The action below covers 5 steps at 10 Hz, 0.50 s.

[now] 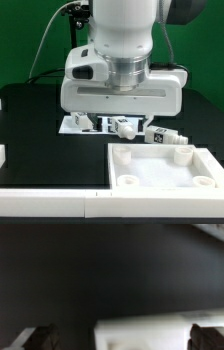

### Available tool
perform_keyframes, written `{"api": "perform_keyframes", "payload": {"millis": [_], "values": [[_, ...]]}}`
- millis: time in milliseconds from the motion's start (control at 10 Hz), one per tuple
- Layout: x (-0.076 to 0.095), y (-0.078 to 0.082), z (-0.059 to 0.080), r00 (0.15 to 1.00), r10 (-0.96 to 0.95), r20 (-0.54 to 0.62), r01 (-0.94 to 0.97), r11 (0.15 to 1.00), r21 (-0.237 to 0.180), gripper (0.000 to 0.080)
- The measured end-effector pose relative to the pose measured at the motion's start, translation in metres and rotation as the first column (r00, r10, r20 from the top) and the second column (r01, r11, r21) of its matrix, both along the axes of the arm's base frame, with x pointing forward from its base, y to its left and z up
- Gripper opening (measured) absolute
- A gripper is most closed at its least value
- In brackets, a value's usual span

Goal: Assemble one leg

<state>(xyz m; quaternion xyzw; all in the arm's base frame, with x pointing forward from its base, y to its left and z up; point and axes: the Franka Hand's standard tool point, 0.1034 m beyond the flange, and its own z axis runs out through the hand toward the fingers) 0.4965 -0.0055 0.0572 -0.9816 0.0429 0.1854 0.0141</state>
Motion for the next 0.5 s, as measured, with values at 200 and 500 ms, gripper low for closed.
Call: {"api": "perform_keyframes", "payload": {"millis": [200, 500], "values": [[-0.034, -0.017, 0.014, 0.989, 0.014, -0.145, -0.015, 1.000, -0.004, 0.0649], [-0.060, -0.021, 0.016, 0.940, -0.014, -0.340, 0.011, 1.000, -0.012, 0.0649]]}}
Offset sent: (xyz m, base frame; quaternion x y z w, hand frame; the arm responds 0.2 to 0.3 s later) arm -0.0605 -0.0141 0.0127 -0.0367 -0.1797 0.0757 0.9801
